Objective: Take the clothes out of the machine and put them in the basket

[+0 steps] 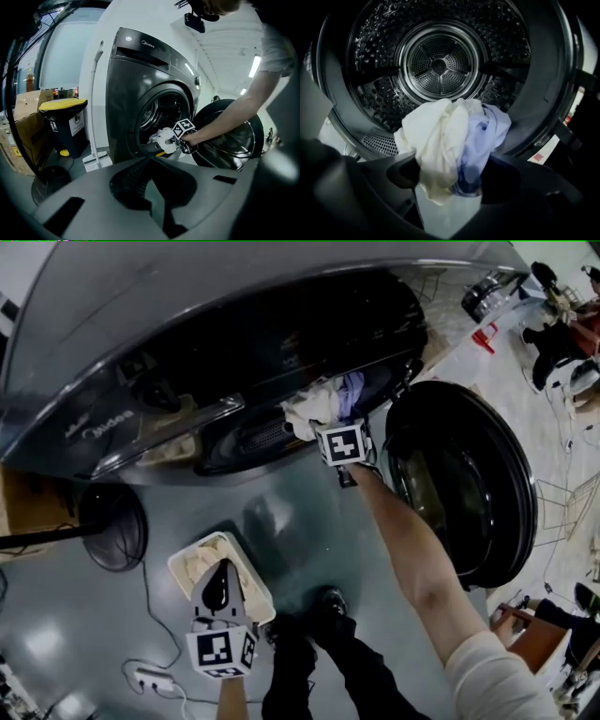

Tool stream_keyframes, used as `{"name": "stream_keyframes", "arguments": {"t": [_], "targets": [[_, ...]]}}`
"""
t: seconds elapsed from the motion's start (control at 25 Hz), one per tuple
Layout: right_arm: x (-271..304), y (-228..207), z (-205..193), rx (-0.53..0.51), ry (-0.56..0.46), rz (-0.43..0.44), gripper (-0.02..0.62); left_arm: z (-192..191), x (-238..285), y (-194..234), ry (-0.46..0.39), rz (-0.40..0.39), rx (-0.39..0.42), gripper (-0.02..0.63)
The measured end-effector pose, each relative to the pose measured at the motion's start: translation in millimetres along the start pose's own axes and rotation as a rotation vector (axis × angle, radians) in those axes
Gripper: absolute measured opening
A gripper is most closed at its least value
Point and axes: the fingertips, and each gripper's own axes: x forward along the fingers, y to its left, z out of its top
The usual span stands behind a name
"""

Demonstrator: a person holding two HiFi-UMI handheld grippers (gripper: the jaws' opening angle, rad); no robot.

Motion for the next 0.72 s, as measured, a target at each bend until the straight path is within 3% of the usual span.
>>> {"name": "stream_keyframes", "arguments": {"t": [0.08,0.24,0.48,0.72], "targets": [[-1.7,2.0,1.8,-0.057,0.006,-0.004,0.29,-2.4,-0.2,-0.6,0.001,0.001,-0.006,0.018],[-7.6,6.2,2.6,-0.102,0.008,-0.002,0.147,-2.9,-1.5,1.1,-0.001,0.001,-0.005,0.018],[-25.6,3.4,-2.1,-0.055,0.006,0.027,0.1,4.3,-7.8,-5.3,-0.005,-0.01,0.014,0.018],[-69.9,13.5,17.0,-0.018,-0.102,0.078,0.095,22.4,-20.0,-18.7,-0.013,-0.026,0.01,0.018]]}}
